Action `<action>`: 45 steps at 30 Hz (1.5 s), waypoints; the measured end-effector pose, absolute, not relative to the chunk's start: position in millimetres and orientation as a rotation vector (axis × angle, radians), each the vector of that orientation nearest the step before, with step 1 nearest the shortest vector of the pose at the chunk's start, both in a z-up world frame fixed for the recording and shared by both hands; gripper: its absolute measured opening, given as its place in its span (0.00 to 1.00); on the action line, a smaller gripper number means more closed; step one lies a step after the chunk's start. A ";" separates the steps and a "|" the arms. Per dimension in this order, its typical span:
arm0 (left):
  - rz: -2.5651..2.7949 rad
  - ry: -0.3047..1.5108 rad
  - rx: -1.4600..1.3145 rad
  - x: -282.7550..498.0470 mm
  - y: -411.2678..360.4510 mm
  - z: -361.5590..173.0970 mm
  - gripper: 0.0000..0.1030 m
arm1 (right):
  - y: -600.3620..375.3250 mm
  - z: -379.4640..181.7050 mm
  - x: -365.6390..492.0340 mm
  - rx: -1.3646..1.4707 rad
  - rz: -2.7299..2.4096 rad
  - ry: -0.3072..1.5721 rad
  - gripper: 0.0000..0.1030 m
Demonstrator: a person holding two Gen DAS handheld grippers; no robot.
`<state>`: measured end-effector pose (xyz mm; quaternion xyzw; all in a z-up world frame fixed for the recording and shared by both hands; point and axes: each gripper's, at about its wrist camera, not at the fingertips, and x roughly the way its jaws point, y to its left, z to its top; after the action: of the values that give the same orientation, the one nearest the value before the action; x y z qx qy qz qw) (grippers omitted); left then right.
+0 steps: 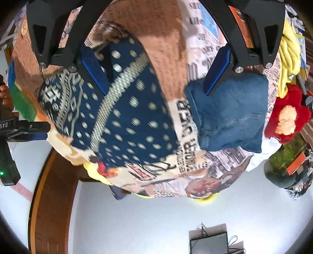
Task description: Fold large clothes
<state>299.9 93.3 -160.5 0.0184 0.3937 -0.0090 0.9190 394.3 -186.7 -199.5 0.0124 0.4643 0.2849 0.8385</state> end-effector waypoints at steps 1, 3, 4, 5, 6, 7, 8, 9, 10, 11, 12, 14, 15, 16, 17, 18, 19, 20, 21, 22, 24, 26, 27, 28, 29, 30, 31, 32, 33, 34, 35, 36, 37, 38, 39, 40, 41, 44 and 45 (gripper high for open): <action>-0.014 0.810 0.031 304.4 97.8 -158.9 0.95 | -184.1 -195.3 397.2 0.043 0.606 0.977 0.92; -0.012 0.824 0.003 317.9 106.9 -158.7 0.95 | -176.2 -189.8 406.6 0.069 0.616 0.968 0.93; -0.021 0.835 -0.019 325.3 111.0 -159.9 0.95 | -171.1 -189.1 412.8 0.076 0.618 0.969 0.94; -0.031 0.844 -0.033 329.5 113.0 -161.8 0.95 | -165.3 -190.5 420.2 0.083 0.619 0.977 0.94; -0.052 0.863 -0.055 338.3 115.1 -165.6 0.95 | -161.9 -192.0 425.1 0.087 0.625 0.985 0.94; -0.065 0.876 -0.067 343.6 114.7 -169.0 0.95 | -155.9 -196.8 432.8 0.091 0.635 1.003 0.94; -0.077 0.893 -0.080 352.4 114.9 -173.8 0.95 | -149.8 -203.2 440.6 0.094 0.643 1.027 0.94; -0.088 0.907 -0.091 359.0 115.3 -178.0 0.95 | -144.2 -209.8 446.9 0.095 0.647 1.051 0.94; -0.099 0.921 -0.103 365.4 114.5 -182.2 0.95 | -140.7 -216.9 452.9 0.094 0.646 1.071 0.94; -0.113 0.937 -0.120 372.0 114.1 -187.2 0.95 | -136.8 -224.8 459.1 0.095 0.646 1.093 0.94; -0.139 0.957 -0.146 380.9 113.4 -194.5 0.95 | -133.1 -232.7 465.7 0.098 0.651 1.116 0.94; -0.174 0.984 -0.188 394.1 112.1 -205.1 0.95 | -127.8 -249.5 479.9 0.123 0.670 1.162 0.94; -0.182 0.992 -0.201 398.0 111.1 -209.4 0.95 | -126.0 -256.5 486.3 0.140 0.683 1.185 0.94; -0.196 1.002 -0.221 404.6 110.9 -214.5 0.95 | -124.9 -261.9 491.4 0.154 0.695 1.204 0.94; -0.210 1.010 -0.239 409.8 111.1 -218.4 0.95 | -123.2 -268.3 497.4 0.176 0.721 1.225 0.94; -0.227 1.022 -0.263 417.1 112.3 -224.5 0.95 | -120.8 -274.0 502.0 0.188 0.745 1.243 0.94; -0.236 1.032 -0.280 422.0 113.1 -228.6 0.95 | -118.5 -278.3 505.4 0.194 0.761 1.254 0.94; -0.251 1.043 -0.309 427.9 114.2 -233.9 0.96 | -116.4 -282.4 508.0 0.203 0.771 1.261 0.96; -0.265 1.049 -0.334 432.7 115.5 -237.5 0.96 | -115.2 -285.1 510.2 0.210 0.777 1.260 0.98; -0.275 1.055 -0.355 436.0 116.1 -240.6 0.96 | -112.3 -285.8 511.2 0.203 0.785 1.250 0.98; -0.287 1.053 -0.383 441.0 116.9 -244.3 0.95 | -107.2 -285.4 510.7 0.181 0.802 1.221 0.97; -0.293 1.038 -0.380 440.7 116.8 -244.2 0.90 | -103.8 -285.1 510.3 0.187 0.808 1.198 0.94; -0.290 1.027 -0.376 438.8 116.8 -243.4 0.85 | -103.0 -284.6 509.0 0.194 0.820 1.183 0.85; -0.288 1.016 -0.373 436.6 117.0 -242.3 0.82 | -102.5 -283.4 508.0 0.201 0.833 1.173 0.79; -0.286 1.002 -0.369 434.0 116.9 -241.0 0.76 | -102.5 -282.7 507.0 0.210 0.848 1.166 0.67; -0.283 0.989 -0.364 431.0 117.6 -238.4 0.70 | -100.8 -281.5 505.9 0.216 0.866 1.163 0.58; -0.280 0.980 -0.361 428.5 117.6 -236.0 0.68 | -99.0 -278.8 503.9 0.213 0.865 1.152 0.56; -0.271 0.969 -0.349 425.2 116.6 -231.4 0.63 | -96.9 -275.1 501.1 0.201 0.862 1.138 0.51; -0.265 0.960 -0.336 422.7 115.6 -226.4 0.57 | -92.7 -268.5 496.4 0.179 0.859 1.111 0.46; -0.259 0.950 -0.324 420.2 114.7 -221.3 0.55 | -89.0 -262.5 492.1 0.162 0.854 1.092 0.45; -0.255 0.936 -0.314 416.4 114.7 -214.7 0.50 | -86.7 -257.7 489.6 0.154 0.852 1.082 0.41; -0.250 0.916 -0.291 410.9 113.8 -204.8 0.47 | -82.9 -251.3 485.7 0.147 0.851 1.066 0.39; -0.243 0.901 -0.272 406.4 113.3 -197.2 0.47 | -78.2 -243.6 481.3 0.140 0.852 1.050 0.38; -0.231 0.878 -0.244 399.3 113.0 -186.1 0.47 | -74.9 -236.7 477.4 0.133 0.849 1.038 0.37; -0.220 0.858 -0.220 393.0 113.8 -176.7 0.46 | -70.9 -228.8 473.2 0.130 0.849 1.024 0.37; -0.212 0.840 -0.200 387.3 114.9 -168.5 0.46 | -67.3 -220.5 469.0 0.130 0.855 1.004 0.36; -0.203 0.819 -0.181 380.6 117.3 -158.9 0.46 | -65.4 -214.0 465.9 0.129 0.860 0.993 0.36; -0.171 0.760 -0.132 362.1 129.3 -130.6 0.46 | -51.5 -186.1 453.9 0.112 0.884 0.944 0.35; -0.157 0.737 -0.116 355.7 136.3 -119.6 0.46 | -44.9 -177.3 450.5 0.106 0.891 0.928 0.35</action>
<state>355.7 136.3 -119.6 -0.0567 0.3594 -0.0764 0.9283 450.5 -44.9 -177.3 0.0492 0.4323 0.4154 0.7988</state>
